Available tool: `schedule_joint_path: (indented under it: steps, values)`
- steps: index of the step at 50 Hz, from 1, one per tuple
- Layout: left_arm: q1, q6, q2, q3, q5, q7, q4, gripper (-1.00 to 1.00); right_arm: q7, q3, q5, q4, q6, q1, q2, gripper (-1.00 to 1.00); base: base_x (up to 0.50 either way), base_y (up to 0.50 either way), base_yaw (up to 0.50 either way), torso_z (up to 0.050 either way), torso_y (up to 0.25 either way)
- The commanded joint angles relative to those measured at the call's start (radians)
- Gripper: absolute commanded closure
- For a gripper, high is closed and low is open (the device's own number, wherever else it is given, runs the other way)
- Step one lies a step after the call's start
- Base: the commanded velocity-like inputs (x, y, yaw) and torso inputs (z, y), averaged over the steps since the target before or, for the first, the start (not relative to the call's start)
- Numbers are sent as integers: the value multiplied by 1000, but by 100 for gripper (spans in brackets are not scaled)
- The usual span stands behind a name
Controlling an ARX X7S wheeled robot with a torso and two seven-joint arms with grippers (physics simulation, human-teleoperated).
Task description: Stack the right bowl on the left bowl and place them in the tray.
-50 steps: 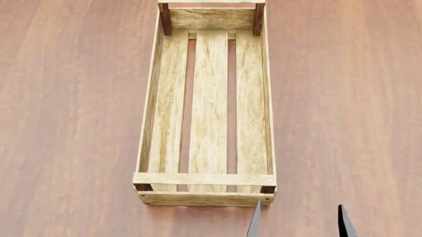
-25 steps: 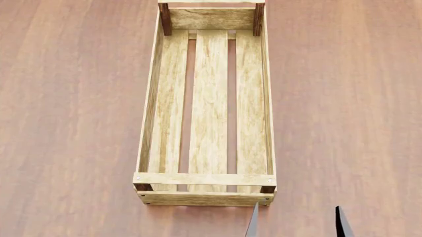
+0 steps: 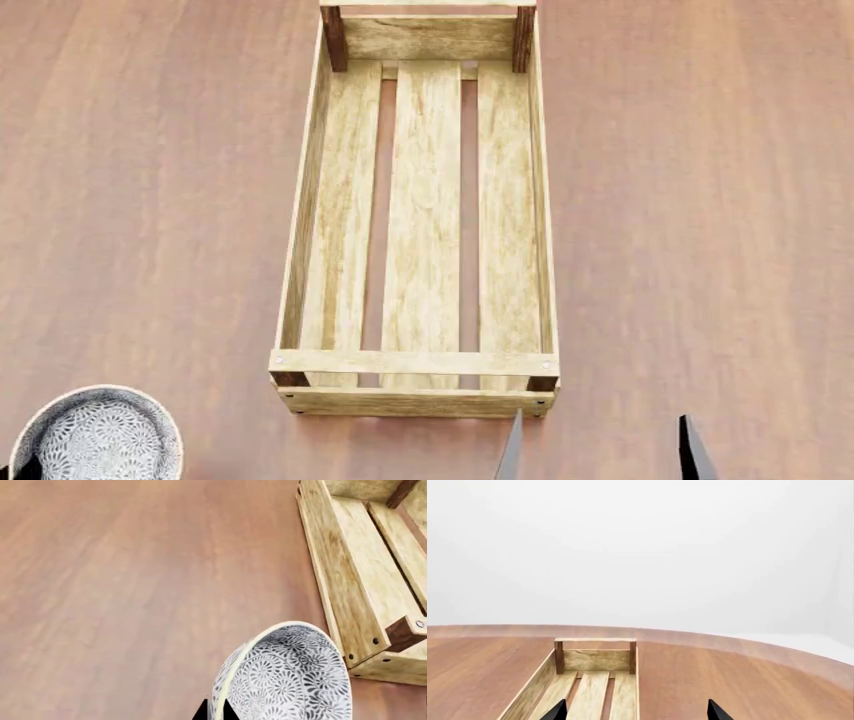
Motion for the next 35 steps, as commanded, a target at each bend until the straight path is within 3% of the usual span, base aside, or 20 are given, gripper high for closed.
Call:
schedule_joint_path:
  steps: [1,15,20,28,35]
  values:
    - [-120,-107,-70,-69,-60,-59,109,100,-20,23,-14,-1,2,6,-15,-100,0,0,0,0,0]
    - [-77,-135,-193,-345,-261,-133,131,100,-18,18,-12,-1,1,8,-11,-100,0,0,0,0,0]
    - [19,-140,-241,-529,-342,-164,164,100,-16,17,-12,-1,1,7,-10,-100,0,0,0,0,0]
    - [208,-163,-253,-962,-511,-157,176,100,-16,5,-20,-1,-1,4,-11,-100,0,0,0,0,0]
    - [251,-167,-213,-1095,-574,-154,95,100,-14,3,-20,-1,2,5,-9,-100,0,0,0,0,0]
